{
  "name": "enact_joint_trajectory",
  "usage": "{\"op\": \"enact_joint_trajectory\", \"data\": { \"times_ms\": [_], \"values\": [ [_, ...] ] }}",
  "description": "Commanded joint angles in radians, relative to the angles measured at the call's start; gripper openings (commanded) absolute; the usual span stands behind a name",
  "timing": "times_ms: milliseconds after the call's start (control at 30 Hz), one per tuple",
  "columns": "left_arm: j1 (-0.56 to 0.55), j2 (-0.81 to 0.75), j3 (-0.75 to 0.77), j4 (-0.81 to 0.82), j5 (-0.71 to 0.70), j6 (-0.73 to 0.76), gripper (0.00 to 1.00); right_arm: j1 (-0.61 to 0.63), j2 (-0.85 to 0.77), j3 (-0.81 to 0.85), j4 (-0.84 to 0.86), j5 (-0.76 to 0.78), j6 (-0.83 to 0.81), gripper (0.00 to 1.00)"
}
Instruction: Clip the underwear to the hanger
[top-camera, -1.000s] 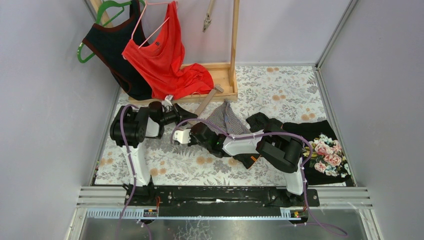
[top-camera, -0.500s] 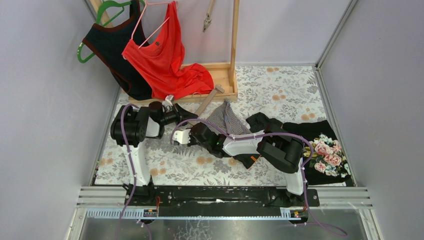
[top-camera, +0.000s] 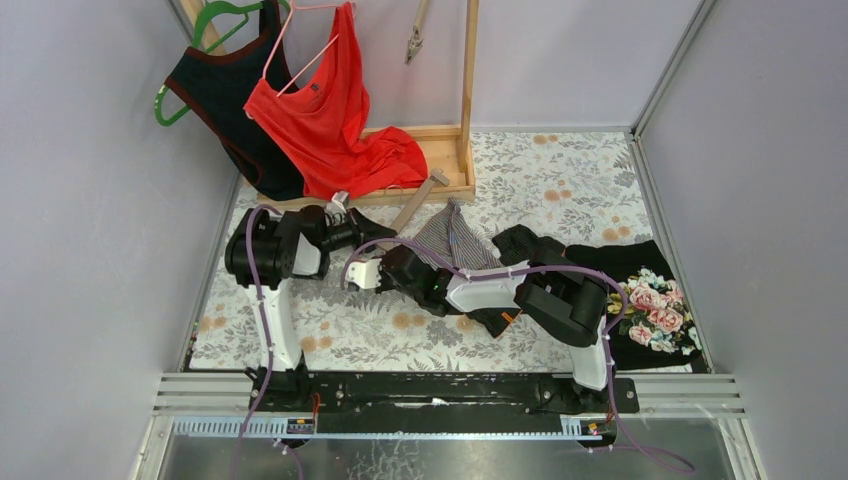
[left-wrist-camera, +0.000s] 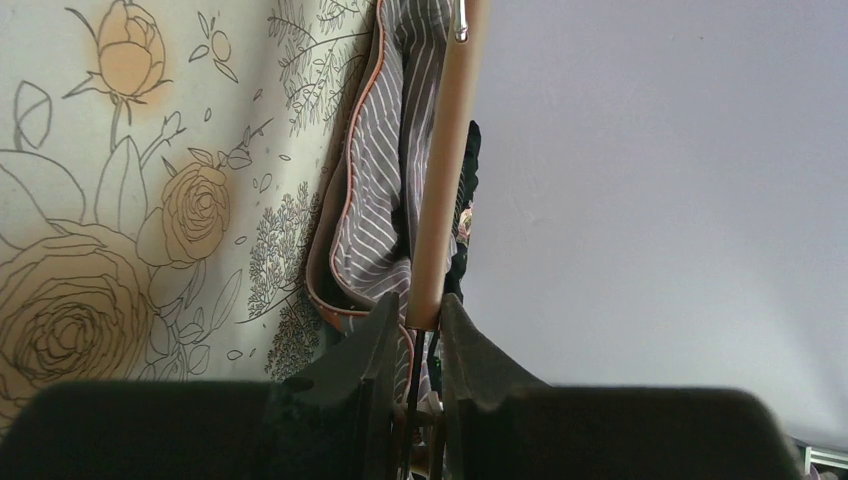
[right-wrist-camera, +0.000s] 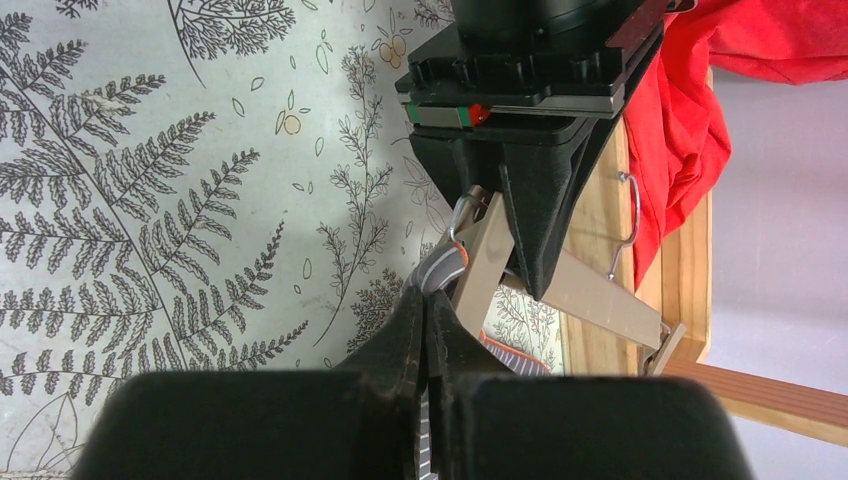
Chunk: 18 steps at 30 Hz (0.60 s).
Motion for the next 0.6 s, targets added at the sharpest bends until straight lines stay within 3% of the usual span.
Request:
{"op": "enact_joint_trajectory", "data": {
  "times_ms": [0, 233, 467, 567],
  "values": [
    [-0.019, 0.029, -0.028, -0.05, 0.069, -0.018, 0.17, 0.009, -0.067, 0.005, 0.056, 0.024, -0.02, 0.0],
    [-0.02, 0.024, -0.029, -0.048, 0.071, -0.016, 0.39, 0.008, -0.068, 0.005, 0.063, 0.036, -0.021, 0.0],
    [-0.019, 0.019, -0.03, -0.054, 0.071, -0.012, 0.55, 0.009, -0.069, 0.005, 0.067, 0.044, -0.02, 0.0],
    [-0.018, 0.015, -0.032, -0.058, 0.068, -0.01, 0.78, 0.008, -0.069, 0.006, 0.067, 0.047, -0.019, 0.0]
  ]
}}
